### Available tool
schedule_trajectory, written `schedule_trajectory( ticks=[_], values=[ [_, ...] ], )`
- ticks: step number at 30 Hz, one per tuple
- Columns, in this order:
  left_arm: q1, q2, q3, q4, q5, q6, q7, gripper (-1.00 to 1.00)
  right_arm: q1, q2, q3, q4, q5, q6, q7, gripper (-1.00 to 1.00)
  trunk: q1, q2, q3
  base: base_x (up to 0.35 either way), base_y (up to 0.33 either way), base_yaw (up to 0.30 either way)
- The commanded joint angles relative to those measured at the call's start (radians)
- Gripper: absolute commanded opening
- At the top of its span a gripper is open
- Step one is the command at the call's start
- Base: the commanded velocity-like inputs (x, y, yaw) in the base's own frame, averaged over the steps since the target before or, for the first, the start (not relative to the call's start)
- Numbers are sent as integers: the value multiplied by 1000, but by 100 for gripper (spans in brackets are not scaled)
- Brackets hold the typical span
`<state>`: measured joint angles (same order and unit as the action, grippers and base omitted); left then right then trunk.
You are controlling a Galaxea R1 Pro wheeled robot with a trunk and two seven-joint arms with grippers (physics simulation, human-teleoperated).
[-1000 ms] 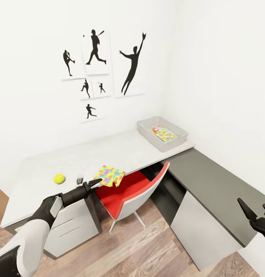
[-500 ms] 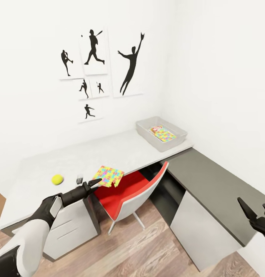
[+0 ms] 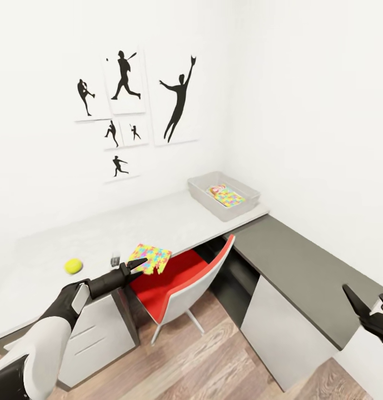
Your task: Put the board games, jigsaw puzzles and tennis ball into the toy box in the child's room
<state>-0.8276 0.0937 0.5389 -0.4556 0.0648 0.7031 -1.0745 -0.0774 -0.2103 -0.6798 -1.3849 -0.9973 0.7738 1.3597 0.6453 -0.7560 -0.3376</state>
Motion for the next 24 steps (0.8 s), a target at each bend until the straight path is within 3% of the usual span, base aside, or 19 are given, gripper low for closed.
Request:
schedule_trajectory(
  ticks=[1,9,24],
  values=[
    [-1,0,3,0,1,8,-2,100,-1,0,0,0,-3,9,1,100,0,-1,0,0,0,-117],
    [-1,1,6,0,1,10,-3,100,-1,9,0,-39,-2,9,1,100,0,-1,13,-25,66,-97],
    [-1,4,9,-2,1,9,-4,100,-1,11,1,-42,-1,9,-1,100,0,-1,37,-3,7,-6]
  ],
)
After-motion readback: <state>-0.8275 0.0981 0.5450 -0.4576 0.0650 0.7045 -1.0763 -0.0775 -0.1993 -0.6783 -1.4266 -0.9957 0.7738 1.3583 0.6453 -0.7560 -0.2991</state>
